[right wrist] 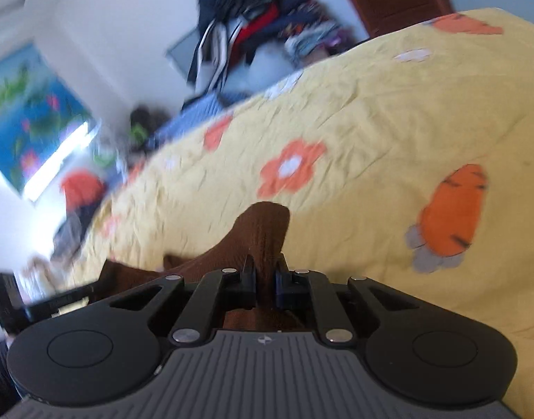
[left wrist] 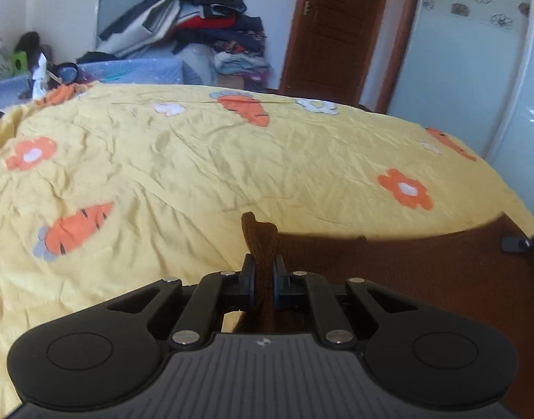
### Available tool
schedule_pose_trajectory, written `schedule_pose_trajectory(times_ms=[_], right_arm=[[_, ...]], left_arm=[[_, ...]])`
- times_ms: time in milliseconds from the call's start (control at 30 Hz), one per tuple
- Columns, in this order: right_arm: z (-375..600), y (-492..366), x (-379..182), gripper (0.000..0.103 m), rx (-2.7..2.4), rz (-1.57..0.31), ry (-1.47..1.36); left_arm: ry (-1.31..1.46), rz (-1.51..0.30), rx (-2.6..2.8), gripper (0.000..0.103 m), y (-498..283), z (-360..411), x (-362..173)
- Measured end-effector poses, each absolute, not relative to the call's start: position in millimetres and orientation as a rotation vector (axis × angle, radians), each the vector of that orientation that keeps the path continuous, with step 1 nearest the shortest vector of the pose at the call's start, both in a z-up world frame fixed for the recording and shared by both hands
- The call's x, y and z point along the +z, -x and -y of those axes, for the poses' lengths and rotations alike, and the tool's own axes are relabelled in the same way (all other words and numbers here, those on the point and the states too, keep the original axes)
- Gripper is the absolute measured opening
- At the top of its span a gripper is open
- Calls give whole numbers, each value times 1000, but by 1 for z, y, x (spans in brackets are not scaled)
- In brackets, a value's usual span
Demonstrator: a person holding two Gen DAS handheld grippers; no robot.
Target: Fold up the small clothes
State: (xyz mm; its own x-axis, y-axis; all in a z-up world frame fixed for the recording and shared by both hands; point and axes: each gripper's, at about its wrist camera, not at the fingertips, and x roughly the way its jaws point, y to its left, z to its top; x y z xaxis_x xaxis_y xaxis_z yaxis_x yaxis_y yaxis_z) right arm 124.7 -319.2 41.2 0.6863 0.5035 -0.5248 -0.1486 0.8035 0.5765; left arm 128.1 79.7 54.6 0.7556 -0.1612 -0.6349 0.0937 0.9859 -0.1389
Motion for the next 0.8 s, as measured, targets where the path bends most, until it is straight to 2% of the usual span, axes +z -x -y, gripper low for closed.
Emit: schedule_pose_trajectory(times_ms=[100, 167, 200, 267, 300, 333, 367, 400, 433, 533, 567, 633, 667, 800], right_arm=[[327, -131, 15, 16, 307, -784, -554], [323, -131, 0, 16, 297, -793, -569], [320, -130, -2, 23, 291, -790, -578], [319, -121, 9, 48, 270, -793, -586], [320, -114, 19, 70, 254, -768, -562], [317, -103, 32, 77, 228, -712, -524], [313, -92, 45, 77, 214, -649, -486], [306, -85, 55, 77, 234, -613, -467], [301, -80, 61, 78, 266, -600, -463], [267, -77, 56, 88, 352, -613, -408], [256, -77, 46, 88, 349, -631, -353], [246, -81, 20, 89, 282, -701, -260], [248, -74, 8, 87, 291, -643, -194], [275, -64, 5, 88, 306, -609, -253]], left_arm=[[7, -754, -88, 9, -144, -67, 26], [-24, -728, -60, 13, -138, -60, 22], [-39, -708, -56, 14, -130, -58, 28], [-49, -660, -56, 17, -112, -56, 45], [-36, -632, -58, 18, -101, -55, 55], [2, -613, -70, 26, -92, -53, 62], [47, -608, -104, 40, -84, -50, 66], [81, -615, -149, 47, -78, -44, 66], [103, -628, -190, 59, -75, -36, 63], [34, -689, -214, 62, -76, -11, 35], [1, -721, -180, 62, -80, -9, 23], [-113, -627, -158, 64, -72, -16, 4], [-97, -623, -179, 64, -72, -25, 4], [-65, -626, -192, 64, -76, -36, 5]])
